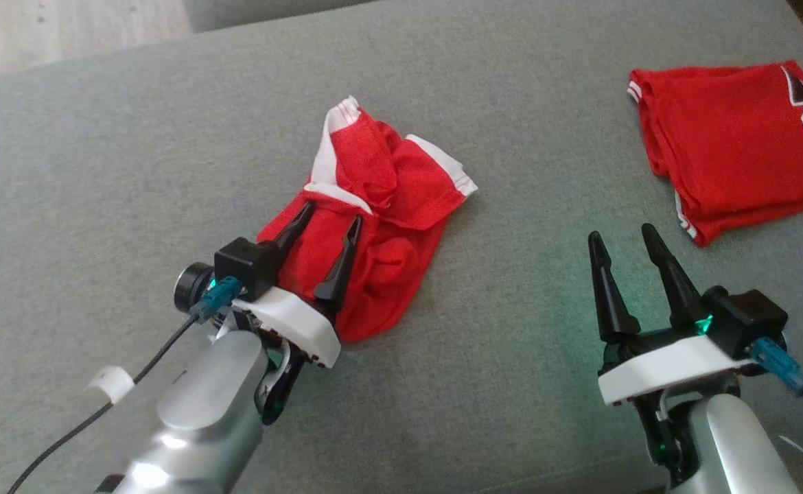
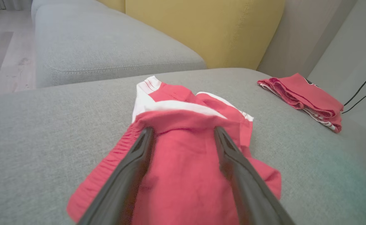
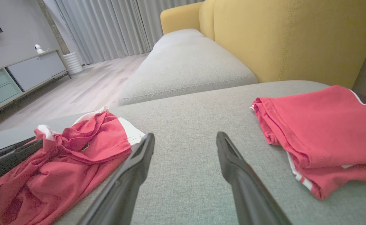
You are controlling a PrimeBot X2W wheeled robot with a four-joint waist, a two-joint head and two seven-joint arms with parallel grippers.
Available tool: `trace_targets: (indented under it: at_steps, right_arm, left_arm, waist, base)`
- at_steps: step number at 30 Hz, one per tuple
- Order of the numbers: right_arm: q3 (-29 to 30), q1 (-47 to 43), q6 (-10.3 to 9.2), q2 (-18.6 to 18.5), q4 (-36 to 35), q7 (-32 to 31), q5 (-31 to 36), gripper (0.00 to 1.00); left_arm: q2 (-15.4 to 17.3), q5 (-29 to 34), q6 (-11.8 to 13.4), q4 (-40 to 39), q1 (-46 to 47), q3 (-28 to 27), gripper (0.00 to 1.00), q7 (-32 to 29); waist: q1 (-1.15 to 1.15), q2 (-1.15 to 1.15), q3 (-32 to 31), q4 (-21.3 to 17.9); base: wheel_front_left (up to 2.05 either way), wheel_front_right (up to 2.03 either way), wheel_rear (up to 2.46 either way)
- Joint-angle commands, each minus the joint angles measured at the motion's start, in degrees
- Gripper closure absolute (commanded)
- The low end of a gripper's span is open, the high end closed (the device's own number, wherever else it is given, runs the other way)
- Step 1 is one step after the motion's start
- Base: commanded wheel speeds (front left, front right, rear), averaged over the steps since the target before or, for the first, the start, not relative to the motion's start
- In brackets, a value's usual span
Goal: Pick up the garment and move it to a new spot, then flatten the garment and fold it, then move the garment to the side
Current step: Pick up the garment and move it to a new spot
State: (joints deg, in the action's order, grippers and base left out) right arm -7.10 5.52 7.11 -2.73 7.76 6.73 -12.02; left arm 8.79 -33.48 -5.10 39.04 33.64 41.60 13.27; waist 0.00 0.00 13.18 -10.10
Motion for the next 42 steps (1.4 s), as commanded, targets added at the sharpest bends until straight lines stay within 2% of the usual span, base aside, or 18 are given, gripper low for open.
trace_targets:
  at_steps: [1, 9, 21, 31, 42]
  right_arm:
    - [-1.12, 1.35, 0.37, -0.15, -1.57, 0.52, 0.2, 0.0]
    - [1.04, 0.53, 0.37, -0.15, -0.64, 0.13, 1.41, 0.0]
    - [4.04, -4.17, 0.37, -0.15, 0.43, -0.44, 3.17, 0.0]
    - [2.32, -7.08, 0.37, -0.15, 0.88, 0.3, 2.91, 0.0]
    - [1.75, -8.0, 0.37, -0.15, 1.23, 0.61, 2.34, 0.0]
  left_arm:
    - [0.55, -0.03, 0.08, -1.5, 1.73, -2.12, 0.0, 0.84]
    - [1.3, -0.05, 1.82, -4.99, -0.85, -4.07, 0.0, 1.52]
    - [4.52, -3.54, 8.85, -15.5, -15.85, -9.08, 0.0, 1.68]
    - [7.2, -3.82, 14.12, -23.69, -26.51, -12.86, 0.0, 1.72]
    - [8.34, -3.07, 16.13, -29.21, -30.68, -14.02, 0.0, 1.51]
  waist:
    - [0.0, 0.0, -1.21, 1.01]
    - [0.0, 0.0, -5.82, 4.68]
    - [0.0, 0.0, -12.33, 11.99]
    - [0.0, 0.0, -13.63, 13.77]
    - [0.0, 0.0, -14.08, 14.05]
  base:
    - [0.0, 0.0, 0.0]
    - [0.0, 0.0, 0.0]
    - [0.0, 0.0, 0.0]
    - [0.0, 0.0, 0.0]
    - [0.0, 0.0, 0.0]
